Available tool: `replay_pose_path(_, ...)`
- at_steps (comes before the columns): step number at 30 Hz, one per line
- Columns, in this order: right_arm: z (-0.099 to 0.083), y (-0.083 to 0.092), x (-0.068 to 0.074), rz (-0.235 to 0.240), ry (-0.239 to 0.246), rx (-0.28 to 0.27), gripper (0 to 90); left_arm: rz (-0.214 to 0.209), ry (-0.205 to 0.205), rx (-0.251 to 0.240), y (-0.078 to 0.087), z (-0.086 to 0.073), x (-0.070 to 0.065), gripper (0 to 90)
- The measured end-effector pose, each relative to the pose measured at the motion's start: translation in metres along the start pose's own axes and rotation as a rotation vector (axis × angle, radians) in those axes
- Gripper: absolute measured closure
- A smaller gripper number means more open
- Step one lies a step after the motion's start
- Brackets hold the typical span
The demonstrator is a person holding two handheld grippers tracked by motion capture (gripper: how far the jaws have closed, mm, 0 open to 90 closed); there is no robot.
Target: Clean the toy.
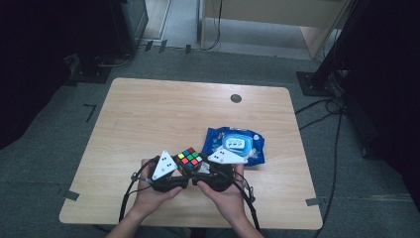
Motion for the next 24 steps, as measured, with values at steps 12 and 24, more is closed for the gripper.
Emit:
replay_pose_path(12,-0.017,-0.001,-0.018,0.049,-0.024,-0.070,32.9,0.000,0.320,-0.104,0.025,0.008,0.051,34.2)
replay_pose_path(24,-0.033,-0.024,0.016,0.006,0.083,-0.108,33.7,-0.043,0.383,-0.123,0.017,0.013,0.030,34.1)
Point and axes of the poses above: each handheld gripper's, and its own axes: y roughly backward along the jaws, z roughly out of its top, x roughly to its left, the point moved 4 cm from there along -y, roughly forward along the jaws, and after that the axes turned 7 degrees about -x, right-handed, at the moved point
